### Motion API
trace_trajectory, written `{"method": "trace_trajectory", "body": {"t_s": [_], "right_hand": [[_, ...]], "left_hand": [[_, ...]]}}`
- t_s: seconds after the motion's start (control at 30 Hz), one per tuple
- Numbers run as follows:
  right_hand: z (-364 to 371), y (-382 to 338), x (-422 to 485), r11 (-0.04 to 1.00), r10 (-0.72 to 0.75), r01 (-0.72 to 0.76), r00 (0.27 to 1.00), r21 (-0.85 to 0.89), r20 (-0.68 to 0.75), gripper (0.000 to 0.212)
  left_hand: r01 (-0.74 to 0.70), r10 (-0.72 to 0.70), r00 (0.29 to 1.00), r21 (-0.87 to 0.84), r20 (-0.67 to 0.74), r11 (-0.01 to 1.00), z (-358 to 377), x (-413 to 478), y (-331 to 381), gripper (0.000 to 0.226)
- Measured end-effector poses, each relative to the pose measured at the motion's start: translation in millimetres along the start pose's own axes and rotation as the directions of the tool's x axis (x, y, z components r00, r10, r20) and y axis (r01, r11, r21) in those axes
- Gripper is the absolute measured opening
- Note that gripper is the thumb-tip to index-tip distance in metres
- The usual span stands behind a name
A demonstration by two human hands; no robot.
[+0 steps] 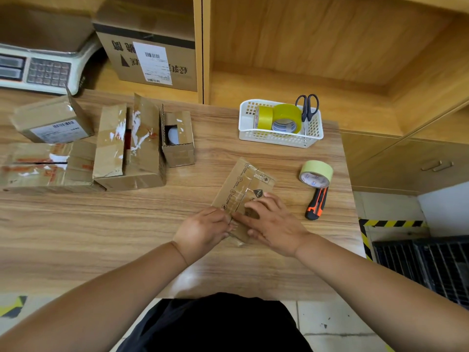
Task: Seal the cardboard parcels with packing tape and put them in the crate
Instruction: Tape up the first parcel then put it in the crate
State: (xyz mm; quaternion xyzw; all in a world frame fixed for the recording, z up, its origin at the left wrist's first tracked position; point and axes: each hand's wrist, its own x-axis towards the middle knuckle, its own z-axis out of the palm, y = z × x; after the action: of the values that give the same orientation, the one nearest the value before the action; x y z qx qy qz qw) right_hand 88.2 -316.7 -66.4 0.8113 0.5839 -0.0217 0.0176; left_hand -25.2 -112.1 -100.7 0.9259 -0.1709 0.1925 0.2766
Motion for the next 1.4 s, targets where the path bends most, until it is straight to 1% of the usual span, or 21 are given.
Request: {"method": "trace_trajectory", "body": {"t_s": [0.1,0.23,0.33,0.4,0.43,0.53,0.63,0.7,0.8,0.93,1.0,1.03,1.07,1.1,1.13,1.17,1.2,1.23,1.27,1.33,1.4], "right_hand": [[-3.3,10.3,10.0,0.999,0.011,-0.012,0.999,-0.041,-0.032,0.045],[-8.2,22.8,20.7,0.995,0.045,-0.053,0.994,-0.083,-0.098,0.042],[-12.4,30.3,25.4,0.987,0.114,-0.123,0.990,-0.103,-0.087,0.043],[-15.2,36.2,30.6,0.975,0.167,-0.174,0.984,-0.136,-0.061,0.044],[-17.1,38.8,33.3,0.967,0.196,-0.198,0.980,-0.158,-0.026,0.046],[-22.2,40.6,39.4,0.922,0.358,-0.335,0.929,-0.192,0.095,0.051],[-20.8,32.6,40.9,0.891,0.429,-0.405,0.898,-0.206,0.091,0.054],[-17.9,23.8,39.9,0.884,0.459,-0.443,0.882,-0.148,0.108,0.057],[-11.2,10.8,33.8,0.902,0.431,-0.426,0.891,-0.068,0.139,0.062],[-3.0,-10.2,11.1,0.948,0.319,-0.320,0.942,-0.006,0.101,0.054],[-0.1,-13.5,2.0,0.966,0.252,-0.256,0.961,0.028,0.112,0.057],[-1.0,-13.5,-0.7,0.970,0.231,-0.238,0.966,0.054,0.120,0.061],[-0.3,-13.1,-2.7,0.967,0.227,-0.241,0.964,0.089,0.138,0.069],[-1.0,-13.4,-4.3,0.950,0.258,-0.282,0.951,0.135,0.172,0.081],[-1.2,-15.0,-6.1,0.919,0.312,-0.349,0.928,0.185,0.203,0.094],[-1.1,-18.3,-7.5,0.879,0.370,-0.417,0.902,0.230,0.224,0.108],[-2.5,-22.5,-7.8,0.836,0.420,-0.479,0.873,0.267,0.249,0.119],[-4.0,-26.9,-7.1,0.797,0.452,-0.527,0.844,0.294,0.288,0.128],[-5.4,-30.9,-5.5,0.766,0.465,-0.560,0.822,0.314,0.329,0.133],[-11.6,-36.8,-1.3,0.710,0.470,-0.603,0.790,0.365,0.393,0.134],[-16.6,-36.9,2.6,0.646,0.475,-0.620,0.783,0.445,0.401,0.122]], "left_hand": [[0.020,-0.020,1.000,0.009,-0.009,1.000,0.9,-1.3,1.2,0.022],[0.062,-0.063,0.998,-0.030,-0.017,0.998,-0.2,-0.7,3.9,0.021],[0.122,-0.121,0.993,-0.057,0.009,0.991,0.4,-1.3,4.9,0.022],[0.164,-0.162,0.986,-0.065,0.038,0.984,0.5,-1.8,5.6,0.022],[0.177,-0.174,0.983,-0.071,0.052,0.982,0.0,-1.4,6.2,0.022],[0.167,-0.162,0.984,-0.064,0.076,0.984,-1.7,0.1,8.1,0.022],[0.146,-0.144,0.988,-0.045,0.053,0.988,-1.3,1.0,8.1,0.024],[0.149,-0.147,0.988,-0.056,0.039,0.987,0.5,-0.6,6.8,0.025],[0.132,-0.131,0.991,-0.034,0.028,0.991,3.0,-2.8,3.9,0.022],[0.085,-0.086,0.996,-0.025,-0.027,0.996,3.2,-3.9,4.3,0.020],[0.067,-0.069,0.997,-0.048,-0.046,0.997,0.1,-4.4,2.2,0.015],[0.095,-0.098,0.994,-0.057,-0.047,0.994,-2.2,-5.5,0.8,0.018],[0.162,-0.164,0.986,-0.056,-0.036,0.985,-6.9,-4.9,-0.2,0.033],[0.263,-0.264,0.965,-0.061,-0.008,0.963,-12.2,-3.6,-1.2,0.053],[0.380,-0.377,0.925,-0.071,0.052,0.922,-18.1,-1.2,-1.2,0.073],[0.484,-0.471,0.871,-0.073,0.143,0.872,-23.3,2.1,0.1,0.087],[0.555,-0.522,0.811,-0.065,0.264,0.829,-26.6,6.0,1.8,0.094],[0.584,-0.532,0.764,-0.041,0.365,0.811,-28.7,9.7,2.3,0.095],[0.583,-0.520,0.742,-0.026,0.422,0.812,-28.4,12.6,1.2,0.092],[0.571,-0.495,0.752,-0.054,0.436,0.819,-25.7,14.7,-0.5,0.082],[0.571,-0.493,0.759,-0.072,0.425,0.818,-23.5,15.3,1.1,0.072]]}}
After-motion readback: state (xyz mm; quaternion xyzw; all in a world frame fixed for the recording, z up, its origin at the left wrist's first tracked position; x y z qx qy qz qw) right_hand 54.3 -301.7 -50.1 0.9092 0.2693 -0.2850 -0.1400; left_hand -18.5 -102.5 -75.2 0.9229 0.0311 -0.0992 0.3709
